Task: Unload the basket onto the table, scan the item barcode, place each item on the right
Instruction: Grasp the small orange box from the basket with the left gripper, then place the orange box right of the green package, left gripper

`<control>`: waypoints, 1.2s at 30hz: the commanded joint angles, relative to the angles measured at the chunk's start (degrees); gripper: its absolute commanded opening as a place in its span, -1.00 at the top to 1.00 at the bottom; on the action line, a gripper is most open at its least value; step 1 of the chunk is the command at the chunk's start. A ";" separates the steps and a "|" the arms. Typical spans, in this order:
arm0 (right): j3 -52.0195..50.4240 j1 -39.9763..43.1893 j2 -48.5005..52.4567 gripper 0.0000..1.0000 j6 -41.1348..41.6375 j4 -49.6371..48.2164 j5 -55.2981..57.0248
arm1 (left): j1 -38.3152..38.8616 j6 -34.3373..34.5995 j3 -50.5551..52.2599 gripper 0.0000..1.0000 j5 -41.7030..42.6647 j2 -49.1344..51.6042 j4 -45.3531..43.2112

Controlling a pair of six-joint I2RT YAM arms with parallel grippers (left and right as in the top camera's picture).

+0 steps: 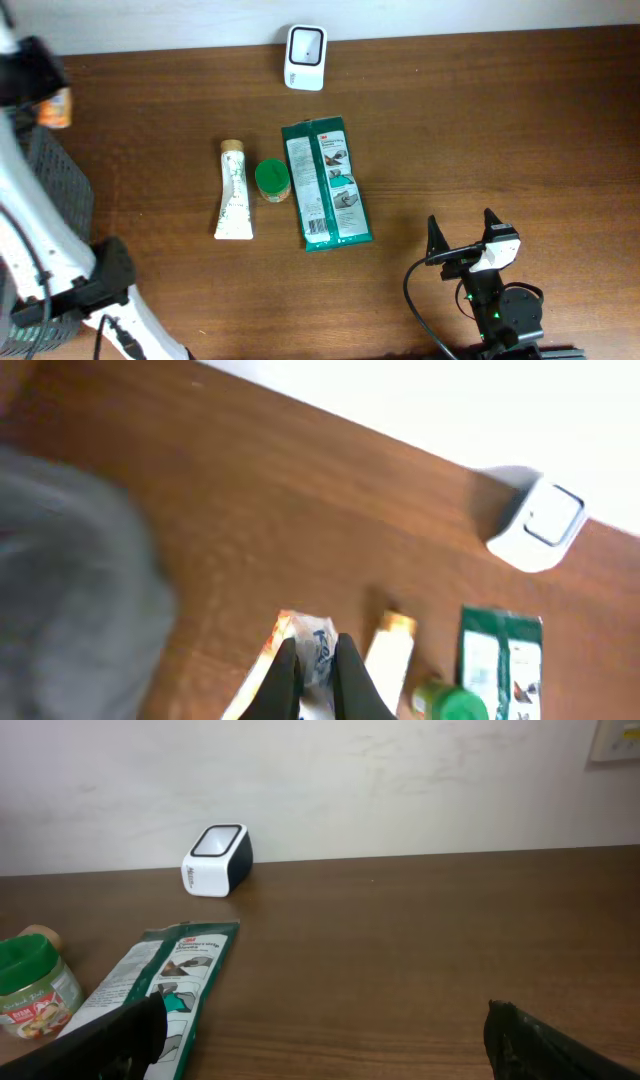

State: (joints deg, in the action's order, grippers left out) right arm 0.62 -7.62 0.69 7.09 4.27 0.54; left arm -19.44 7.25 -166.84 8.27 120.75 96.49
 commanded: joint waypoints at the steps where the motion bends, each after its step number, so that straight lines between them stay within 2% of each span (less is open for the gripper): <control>1: -0.31 -0.24 -0.33 -0.97 -0.22 0.42 0.09 | 11.98 1.09 6.64 1.00 -3.69 -0.66 0.22; 6: -0.31 -0.24 -0.33 -0.97 -0.22 0.42 0.09 | 24.96 2.58 24.57 1.00 -10.05 -0.63 -4.48; 13: -0.31 -0.24 -0.33 -0.97 -0.22 0.42 0.11 | 42.36 3.45 44.44 1.00 -10.88 -0.63 -23.71; 17: -0.31 -0.24 -0.33 -0.97 -0.22 0.42 0.09 | 51.17 3.45 50.34 1.00 -11.08 -0.04 -35.04; 20: -0.31 -0.24 -0.33 -0.97 -0.22 0.42 0.09 | 55.17 3.43 52.33 1.00 -11.13 1.27 -39.95; 29: -0.31 -0.24 -0.33 -0.97 -0.22 0.42 0.09 | 61.24 3.48 53.35 0.93 -10.86 8.81 -46.82; 33: -0.31 -0.24 -0.33 -0.97 -0.22 0.42 0.09 | 62.95 3.43 53.35 0.55 -10.95 11.39 -47.21; 35: -0.31 -0.24 -0.33 -0.97 -0.22 0.42 0.09 | 63.06 3.43 53.35 0.19 -11.08 11.47 -47.67; 36: -0.31 -0.24 -0.33 -0.97 -0.22 0.42 0.09 | 63.06 3.43 53.35 0.07 -11.08 11.47 -48.04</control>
State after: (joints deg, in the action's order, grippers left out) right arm 0.62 -7.62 0.69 7.11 4.29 0.54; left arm 43.55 10.81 -113.62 -2.37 131.83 49.36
